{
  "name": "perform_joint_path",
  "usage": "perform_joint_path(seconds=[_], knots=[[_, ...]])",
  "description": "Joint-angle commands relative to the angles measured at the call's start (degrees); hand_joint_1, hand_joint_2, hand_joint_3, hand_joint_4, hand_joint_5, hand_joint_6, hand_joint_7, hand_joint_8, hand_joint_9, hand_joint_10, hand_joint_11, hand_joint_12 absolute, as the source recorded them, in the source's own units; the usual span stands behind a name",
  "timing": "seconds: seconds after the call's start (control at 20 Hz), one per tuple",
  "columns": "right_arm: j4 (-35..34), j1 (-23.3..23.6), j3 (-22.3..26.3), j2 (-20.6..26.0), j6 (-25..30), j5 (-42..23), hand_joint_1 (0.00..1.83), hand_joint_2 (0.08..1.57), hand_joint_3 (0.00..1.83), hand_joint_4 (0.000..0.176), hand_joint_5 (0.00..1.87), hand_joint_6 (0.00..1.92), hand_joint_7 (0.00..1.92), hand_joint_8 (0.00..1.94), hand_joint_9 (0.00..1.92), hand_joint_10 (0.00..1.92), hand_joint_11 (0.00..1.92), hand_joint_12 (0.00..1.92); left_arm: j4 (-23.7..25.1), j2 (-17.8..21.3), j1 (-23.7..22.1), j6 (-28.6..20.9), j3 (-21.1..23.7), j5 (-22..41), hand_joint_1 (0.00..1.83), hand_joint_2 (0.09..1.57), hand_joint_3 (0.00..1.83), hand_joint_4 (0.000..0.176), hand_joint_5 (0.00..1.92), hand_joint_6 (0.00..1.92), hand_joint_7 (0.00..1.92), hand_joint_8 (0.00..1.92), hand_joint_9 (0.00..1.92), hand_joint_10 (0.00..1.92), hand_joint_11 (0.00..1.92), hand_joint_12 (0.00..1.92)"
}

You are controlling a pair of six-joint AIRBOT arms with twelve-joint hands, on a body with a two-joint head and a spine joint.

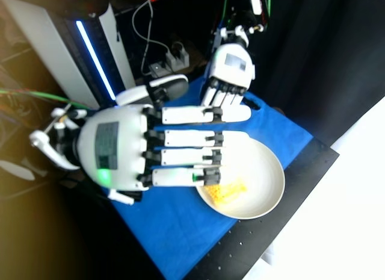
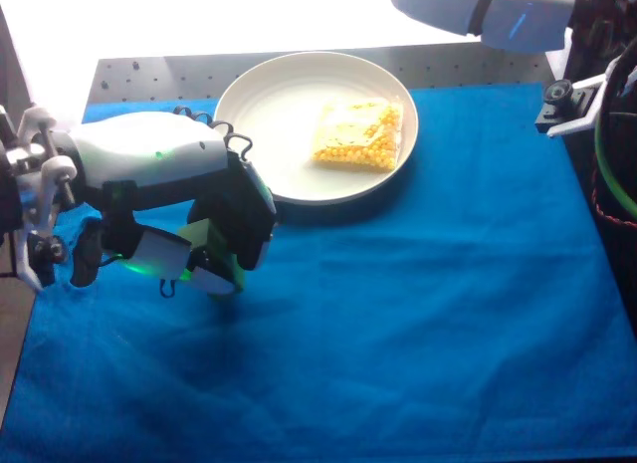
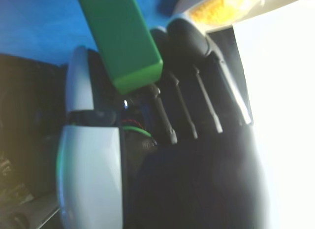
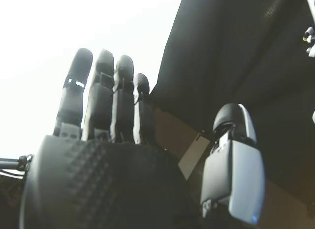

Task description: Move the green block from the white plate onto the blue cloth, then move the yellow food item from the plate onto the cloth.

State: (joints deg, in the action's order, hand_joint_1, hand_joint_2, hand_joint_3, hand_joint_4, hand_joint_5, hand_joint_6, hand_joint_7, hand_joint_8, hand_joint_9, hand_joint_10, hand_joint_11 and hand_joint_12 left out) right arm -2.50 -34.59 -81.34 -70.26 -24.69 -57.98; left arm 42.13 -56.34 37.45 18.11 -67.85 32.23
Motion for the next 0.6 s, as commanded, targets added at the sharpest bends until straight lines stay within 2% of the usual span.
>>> perform_joint_path(seconds=[0.0, 0.05, 0.1, 0.15, 0.2, 0.25, 0.3, 0.4, 0.45, 0.55], knots=[[-0.9, 0.3, 0.2, 0.0, 0.3, -6.6, 0.39, 0.95, 0.00, 0.036, 0.31, 0.00, 0.45, 0.00, 0.40, 0.00, 0.00, 1.09, -1.9, -0.5, -0.5, -0.6, -0.2, 4.9, 1.38, 1.09, 0.00, 0.000, 1.02, 0.86, 0.95, 0.96, 0.94, 1.18, 0.79, 1.37], [-0.9, 0.3, 0.2, 0.0, 0.3, -6.6, 0.40, 0.94, 0.00, 0.042, 0.32, 0.00, 0.47, 0.00, 0.41, 0.00, 0.00, 1.06, -1.7, -0.6, -0.5, -0.6, -0.2, 4.9, 1.38, 1.11, 0.00, 0.000, 0.99, 0.92, 0.93, 1.02, 0.90, 1.20, 0.69, 1.33], [-0.9, 0.3, 0.2, 0.0, 0.3, -6.6, 0.40, 0.96, 0.00, 0.044, 0.31, 0.00, 0.46, 0.00, 0.41, 0.00, 0.00, 1.06, -1.7, -0.7, -0.5, -0.6, -0.2, 5.0, 1.37, 0.95, 0.00, 0.000, 0.90, 0.56, 0.87, 0.68, 0.80, 0.83, 0.56, 1.23], [-0.9, 0.3, 0.2, 0.0, 0.3, -6.6, 0.39, 0.96, 0.00, 0.043, 0.31, 0.00, 0.46, 0.00, 0.42, 0.00, 0.00, 1.06, -1.7, -0.7, -0.5, -0.6, -0.2, 5.1, 1.35, 0.88, 0.00, 0.000, 0.95, 0.33, 0.91, 0.47, 0.79, 0.64, 0.51, 1.16], [-0.9, 0.3, 0.2, 0.0, 0.3, -6.6, 0.40, 0.96, 0.00, 0.043, 0.31, 0.00, 0.47, 0.00, 0.42, 0.01, 0.00, 1.07, -1.7, -0.7, -0.5, -0.7, -0.2, 5.1, 1.33, 0.84, 0.00, 0.000, 0.98, 0.19, 0.94, 0.33, 0.80, 0.52, 0.48, 1.12], [-0.9, 0.3, 0.2, 0.0, 0.3, -6.6, 0.40, 0.96, 0.00, 0.037, 0.30, 0.00, 0.46, 0.00, 0.42, 0.00, 0.00, 1.07, -1.7, -0.7, -0.4, -0.8, -0.3, 5.3, 1.29, 0.78, 0.00, 0.000, 0.99, 0.13, 0.95, 0.23, 0.79, 0.43, 0.43, 1.11], [-0.9, 0.3, 0.2, 0.0, 0.3, -6.6, 0.40, 0.97, 0.01, 0.033, 0.31, 0.00, 0.47, 0.00, 0.42, 0.00, 0.00, 1.07, -1.7, -0.7, -0.4, -0.9, -0.3, 5.4, 1.29, 0.76, 0.00, 0.000, 0.94, 0.07, 0.93, 0.16, 0.80, 0.34, 0.45, 1.03], [-0.9, 0.3, 0.2, -0.1, 0.3, -6.6, 0.41, 0.98, 0.01, 0.035, 0.31, 0.00, 0.47, 0.00, 0.42, 0.01, 0.00, 1.07, -1.8, -0.7, -0.4, -1.4, -0.4, 5.7, 1.20, 0.75, 0.00, 0.000, 0.84, 0.01, 0.89, 0.04, 0.82, 0.13, 0.39, 1.00], [-0.9, 0.3, 0.2, -0.1, 0.3, -6.6, 0.41, 0.98, 0.01, 0.036, 0.32, 0.00, 0.49, 0.00, 0.43, 0.01, 0.00, 1.10, -1.9, -0.7, -0.4, -1.6, -0.6, 6.0, 1.03, 0.75, 0.00, 0.000, 0.74, 0.00, 0.83, 0.01, 0.81, 0.07, 0.39, 0.94], [-0.9, 0.3, 0.1, -0.1, 0.3, -6.5, 0.38, 0.96, 0.00, 0.036, 0.34, 0.00, 0.53, 0.01, 0.45, 0.01, 0.00, 1.15, -3.4, -0.5, -0.5, -1.6, -1.2, 7.2, 0.98, 0.76, 0.00, 0.000, 0.58, 0.00, 0.69, 0.00, 0.74, 0.02, 0.36, 0.92]])
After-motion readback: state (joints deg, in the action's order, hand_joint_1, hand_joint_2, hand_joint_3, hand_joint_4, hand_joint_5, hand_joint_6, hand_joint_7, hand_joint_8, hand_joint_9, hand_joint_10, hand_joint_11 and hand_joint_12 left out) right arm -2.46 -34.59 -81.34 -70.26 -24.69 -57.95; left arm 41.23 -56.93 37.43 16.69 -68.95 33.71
